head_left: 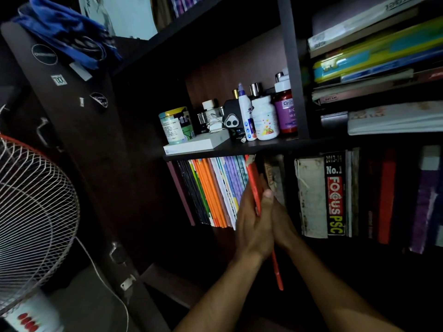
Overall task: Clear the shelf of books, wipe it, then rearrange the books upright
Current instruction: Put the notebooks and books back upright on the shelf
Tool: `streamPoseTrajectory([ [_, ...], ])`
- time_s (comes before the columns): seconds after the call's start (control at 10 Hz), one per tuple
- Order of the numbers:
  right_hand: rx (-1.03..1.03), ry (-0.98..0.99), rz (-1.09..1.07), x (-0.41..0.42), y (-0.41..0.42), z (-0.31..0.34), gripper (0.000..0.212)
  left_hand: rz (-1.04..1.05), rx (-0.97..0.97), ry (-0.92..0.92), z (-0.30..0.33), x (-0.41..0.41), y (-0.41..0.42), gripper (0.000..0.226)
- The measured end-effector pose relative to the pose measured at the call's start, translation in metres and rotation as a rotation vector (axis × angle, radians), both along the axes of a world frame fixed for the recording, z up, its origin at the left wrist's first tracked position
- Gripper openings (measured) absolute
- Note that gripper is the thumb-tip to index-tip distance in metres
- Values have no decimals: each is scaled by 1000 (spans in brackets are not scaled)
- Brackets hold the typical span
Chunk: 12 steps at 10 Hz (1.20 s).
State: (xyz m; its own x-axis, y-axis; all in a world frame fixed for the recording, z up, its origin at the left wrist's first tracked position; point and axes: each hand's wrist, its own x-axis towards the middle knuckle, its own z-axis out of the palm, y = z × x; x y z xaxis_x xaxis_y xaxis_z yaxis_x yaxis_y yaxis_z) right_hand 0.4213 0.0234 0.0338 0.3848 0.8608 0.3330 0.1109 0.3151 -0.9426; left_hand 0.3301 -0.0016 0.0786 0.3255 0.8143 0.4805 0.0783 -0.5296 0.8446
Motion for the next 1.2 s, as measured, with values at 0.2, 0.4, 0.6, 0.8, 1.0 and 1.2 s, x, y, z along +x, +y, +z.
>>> streamPoseTrajectory([
  [0.2,172,-170,-32,0,-3,-3,59,228,329,-63,0,-11,-1,46],
  [0.4,210,-197,-60,-3,-3,-5,61,250,443,-98,-26,-15,6,45],
  [0.6,188,-335,-150,-7,0,-11,51,421,554,109,-20,4,42,34],
  [0.8,418,-465,-576,1,-3,-6,35,733,668,214,-14,35,100,68],
  [1.0,382,-387,-616,5,1,-13,22,743,612,64,-26,71,117,73],
  [1.2,366,-440,-563,1,2,-13,22,602,667,156,-35,59,125,71],
])
